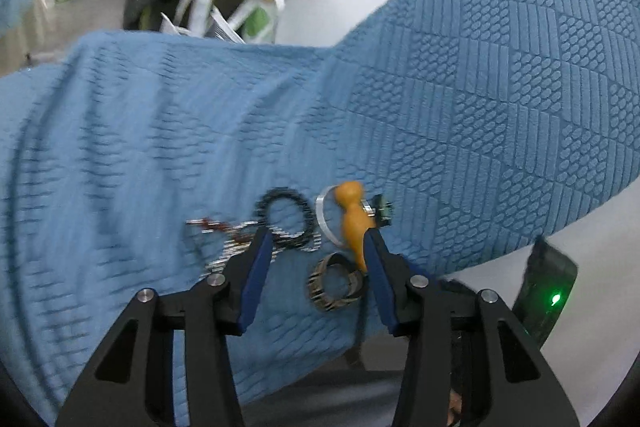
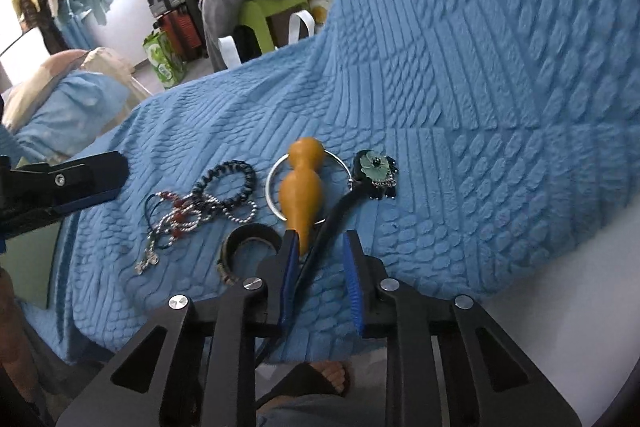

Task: Organize jewelry
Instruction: 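Grasp the orange gourd pendant with the left tool while the right tool grasps the black flower-charm cord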

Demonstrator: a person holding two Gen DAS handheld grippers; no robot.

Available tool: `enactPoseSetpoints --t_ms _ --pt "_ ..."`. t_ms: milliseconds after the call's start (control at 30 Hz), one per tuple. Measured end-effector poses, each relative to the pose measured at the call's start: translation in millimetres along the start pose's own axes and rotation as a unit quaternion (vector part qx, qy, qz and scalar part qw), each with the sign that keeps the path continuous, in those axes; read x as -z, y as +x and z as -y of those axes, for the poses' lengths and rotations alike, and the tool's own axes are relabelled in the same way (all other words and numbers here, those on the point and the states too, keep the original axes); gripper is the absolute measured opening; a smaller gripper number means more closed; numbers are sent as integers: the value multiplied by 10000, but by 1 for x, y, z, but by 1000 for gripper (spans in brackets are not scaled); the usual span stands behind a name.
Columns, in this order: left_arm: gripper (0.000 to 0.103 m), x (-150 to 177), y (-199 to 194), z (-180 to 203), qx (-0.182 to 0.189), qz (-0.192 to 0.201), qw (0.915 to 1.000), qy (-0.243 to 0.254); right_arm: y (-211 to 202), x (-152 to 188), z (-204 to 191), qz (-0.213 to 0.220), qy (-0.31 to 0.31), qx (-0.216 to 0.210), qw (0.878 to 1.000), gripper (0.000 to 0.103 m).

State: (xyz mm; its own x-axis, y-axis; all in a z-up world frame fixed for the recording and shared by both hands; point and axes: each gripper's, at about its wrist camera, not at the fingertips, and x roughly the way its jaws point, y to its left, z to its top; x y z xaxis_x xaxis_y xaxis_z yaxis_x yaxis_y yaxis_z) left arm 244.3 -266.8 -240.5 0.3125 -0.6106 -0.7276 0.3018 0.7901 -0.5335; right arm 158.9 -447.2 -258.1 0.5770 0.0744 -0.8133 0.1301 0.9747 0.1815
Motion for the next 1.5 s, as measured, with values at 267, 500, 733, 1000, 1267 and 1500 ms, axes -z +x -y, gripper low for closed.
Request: enactPoseSetpoints --t_ms 267,500,733,1000,1267,1500 --pt "44 -11 58 23 138 -462 9986 230 8 10 5 -165 64 -117 9998 19" --pt "41 -13 88 40 -98 -625 9959 644 5 12 8 -161 124 -204 9996 19" --pt "30 -13 106 49 -207 -681 9938 852 -2 7 22 -28 417 -207 9989 19" --pt "30 -19 93 58 -208 -478 9944 916 -2 8 20 -28 381 -273 9989 19" --pt "30 -16 45 35 -422 -258 9969 618 8 2 6 -89 197 -193 9996 20" --pt "30 -6 8 25 -826 -44 9945 642 22 -6 -14 -110 -302 350 9989 19"
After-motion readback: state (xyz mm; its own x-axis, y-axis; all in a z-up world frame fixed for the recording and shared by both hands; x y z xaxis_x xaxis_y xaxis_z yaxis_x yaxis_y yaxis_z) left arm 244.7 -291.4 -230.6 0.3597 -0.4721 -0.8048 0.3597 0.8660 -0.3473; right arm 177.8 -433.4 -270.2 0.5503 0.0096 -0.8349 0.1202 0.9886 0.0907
